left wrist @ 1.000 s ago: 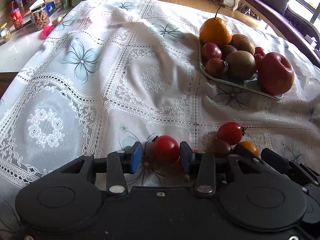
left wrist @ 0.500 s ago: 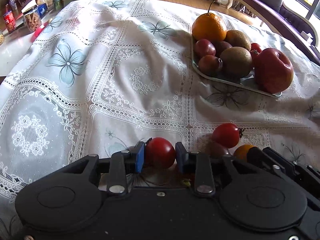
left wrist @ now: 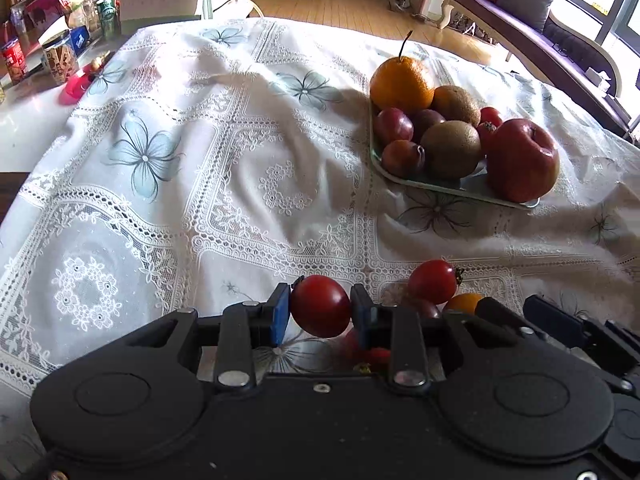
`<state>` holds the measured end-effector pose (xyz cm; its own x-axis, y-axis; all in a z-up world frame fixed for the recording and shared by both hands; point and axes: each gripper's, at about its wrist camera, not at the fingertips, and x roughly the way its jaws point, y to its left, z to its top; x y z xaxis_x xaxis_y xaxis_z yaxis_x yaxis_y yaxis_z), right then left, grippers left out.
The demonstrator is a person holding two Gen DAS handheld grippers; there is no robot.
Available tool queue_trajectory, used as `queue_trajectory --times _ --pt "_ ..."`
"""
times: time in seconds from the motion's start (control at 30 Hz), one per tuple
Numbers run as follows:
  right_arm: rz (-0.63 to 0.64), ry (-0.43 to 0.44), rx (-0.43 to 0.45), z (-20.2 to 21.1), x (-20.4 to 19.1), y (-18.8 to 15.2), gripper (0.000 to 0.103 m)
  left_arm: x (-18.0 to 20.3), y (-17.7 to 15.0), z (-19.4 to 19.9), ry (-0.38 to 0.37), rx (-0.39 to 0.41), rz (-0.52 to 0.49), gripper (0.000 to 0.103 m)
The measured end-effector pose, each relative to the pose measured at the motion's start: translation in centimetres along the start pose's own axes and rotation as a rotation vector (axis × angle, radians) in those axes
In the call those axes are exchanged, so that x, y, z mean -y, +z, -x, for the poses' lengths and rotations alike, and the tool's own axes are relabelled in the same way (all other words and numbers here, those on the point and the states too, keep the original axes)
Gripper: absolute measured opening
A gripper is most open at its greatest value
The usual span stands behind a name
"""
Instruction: Organize fruits
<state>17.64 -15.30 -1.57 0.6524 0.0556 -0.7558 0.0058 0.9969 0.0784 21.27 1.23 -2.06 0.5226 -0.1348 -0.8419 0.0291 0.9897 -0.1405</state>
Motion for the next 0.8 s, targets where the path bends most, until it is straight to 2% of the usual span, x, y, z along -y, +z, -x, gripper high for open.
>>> queue_trajectory --times 0.1,0.17,0.3,0.5,0.53,0.57,0.6,0.63,0.8 --pt "-0.028 -0.012 -0.043 -0.9 0.3 -0.1 0.045 -0.1 0.2 1.9 -0.011 0.021 -0.001 0.040" --pt "-0.045 -0.004 -0.058 -1.1 0.5 -0.3 0.050 -0.1 0.0 3.2 -0.015 0.030 -0.007 0.040" --pt "-0.021 0.000 -0.087 -1.8 -0.2 -0.6 0.052 0.3 -1.3 5.9 -0.025 0.065 -0.044 0.040" --pt "-0.003 -0.043 -0.062 -2.3 -0.9 -0.6 0.053 0.3 -3.9 8.0 -0.063 0.072 -0.062 0.040" --pt "-0.012 -0.038 -0.067 -2.4 -0.8 -0.5 0.053 0.4 -4.5 8.3 -0.061 0.070 -0.065 0.040" --pt "-0.026 -0.027 -0.075 -2.4 -0.5 -0.5 0.047 0.4 -5.0 8.4 -0.054 0.068 -0.071 0.040" --pt "-0.038 0.005 -0.078 -2.4 -0.3 -0.5 0.037 0.5 -5.6 8.6 -0.044 0.069 -0.072 0.040" --pt "-0.045 0.030 -0.078 -2.2 0.0 -0.6 0.035 0.4 -6.2 8.8 -0.039 0.074 -0.072 0.040" --pt "-0.040 0.020 -0.042 -1.2 0.1 -1.2 0.035 0.3 -8.8 9.4 -0.057 0.080 -0.046 0.040"
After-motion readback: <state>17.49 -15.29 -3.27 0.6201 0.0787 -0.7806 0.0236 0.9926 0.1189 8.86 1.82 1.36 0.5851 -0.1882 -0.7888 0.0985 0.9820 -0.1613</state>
